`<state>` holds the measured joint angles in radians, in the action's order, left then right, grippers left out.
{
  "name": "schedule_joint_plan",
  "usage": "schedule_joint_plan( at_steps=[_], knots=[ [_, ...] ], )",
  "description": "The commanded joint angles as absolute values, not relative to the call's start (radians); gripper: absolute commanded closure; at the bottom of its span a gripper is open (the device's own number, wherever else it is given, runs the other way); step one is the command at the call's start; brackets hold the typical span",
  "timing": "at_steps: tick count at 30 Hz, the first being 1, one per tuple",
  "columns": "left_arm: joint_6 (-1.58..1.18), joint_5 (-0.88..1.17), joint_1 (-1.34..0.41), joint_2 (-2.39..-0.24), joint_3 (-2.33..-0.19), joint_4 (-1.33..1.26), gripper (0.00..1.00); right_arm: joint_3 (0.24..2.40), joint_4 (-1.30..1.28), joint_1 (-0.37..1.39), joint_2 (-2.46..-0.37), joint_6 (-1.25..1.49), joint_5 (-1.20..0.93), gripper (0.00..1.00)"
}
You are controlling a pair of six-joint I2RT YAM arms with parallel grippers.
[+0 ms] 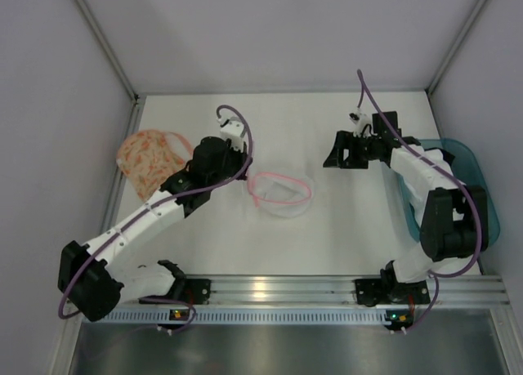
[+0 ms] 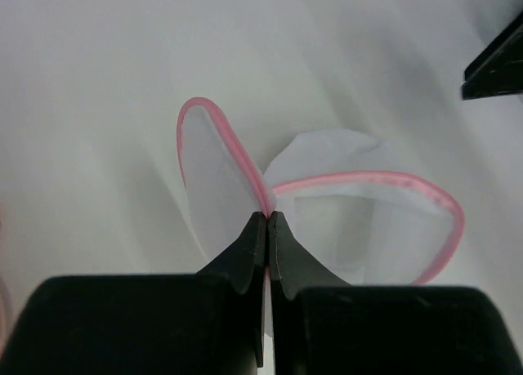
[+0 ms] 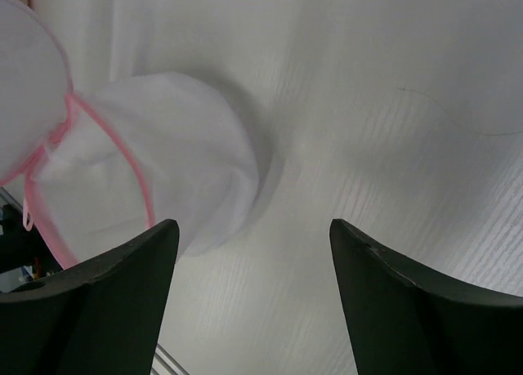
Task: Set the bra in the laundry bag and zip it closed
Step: Open the laundry bag at the center of the board.
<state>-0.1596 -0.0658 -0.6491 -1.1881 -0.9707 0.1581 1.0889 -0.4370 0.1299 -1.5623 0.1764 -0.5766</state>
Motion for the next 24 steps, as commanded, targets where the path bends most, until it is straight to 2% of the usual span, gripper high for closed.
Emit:
schedule_joint_plan(
  at_steps=[1, 5, 6, 9, 11, 14, 15, 17, 18, 19, 22, 24],
  knots=[
    [-0.409, -0.113, -0.594, -1.093, -0.846, 0.133, 1.0, 1.129, -0.411, 0.133, -1.516, 0.175, -0.591, 0.25],
    [-0.606, -0.049, -0.476, -1.026, -0.761, 0.24, 0.99, 1.127, -0.423, 0.133, -1.505, 0.17, -0.594, 0.24],
    [-0.664, -0.043, -0.451, -1.013, -0.741, 0.254, 0.88, 1.124, -0.419, 0.133, -1.496, 0.172, -0.592, 0.24],
    [-0.738, -0.023, -0.382, -0.954, -0.678, 0.322, 0.87, 1.085, -0.385, 0.133, -1.45, 0.179, -0.591, 0.26],
    [-0.756, -0.017, -0.357, -0.908, -0.646, 0.367, 0.81, 1.071, -0.37, 0.133, -1.422, 0.181, -0.592, 0.28],
    [-0.759, -0.009, -0.327, -0.864, -0.627, 0.413, 0.78, 1.058, -0.38, 0.138, -1.41, 0.167, -0.603, 0.32],
    [-0.758, -0.011, -0.322, -0.839, -0.627, 0.446, 0.73, 1.051, -0.383, 0.138, -1.41, 0.158, -0.601, 0.33],
    [-0.756, -0.014, -0.314, -0.818, -0.637, 0.485, 0.45, 1.045, -0.388, 0.143, -1.41, 0.153, -0.601, 0.34],
    [-0.75, -0.012, -0.314, -0.799, -0.646, 0.515, 0.35, 1.036, -0.388, 0.144, -1.41, 0.147, -0.601, 0.34],
    [-0.743, -0.014, -0.314, -0.79, -0.652, 0.537, 0.15, 1.031, -0.388, 0.149, -1.411, 0.146, -0.603, 0.33],
    [-0.692, -0.063, -0.31, -0.755, -0.678, 0.568, 0.06, 1.022, -0.385, 0.164, -1.407, 0.134, -0.601, 0.33],
    [-0.611, -0.095, -0.308, -0.741, -0.704, 0.565, 0.06, 1.02, -0.382, 0.175, -1.404, 0.129, -0.603, 0.33]
  ],
)
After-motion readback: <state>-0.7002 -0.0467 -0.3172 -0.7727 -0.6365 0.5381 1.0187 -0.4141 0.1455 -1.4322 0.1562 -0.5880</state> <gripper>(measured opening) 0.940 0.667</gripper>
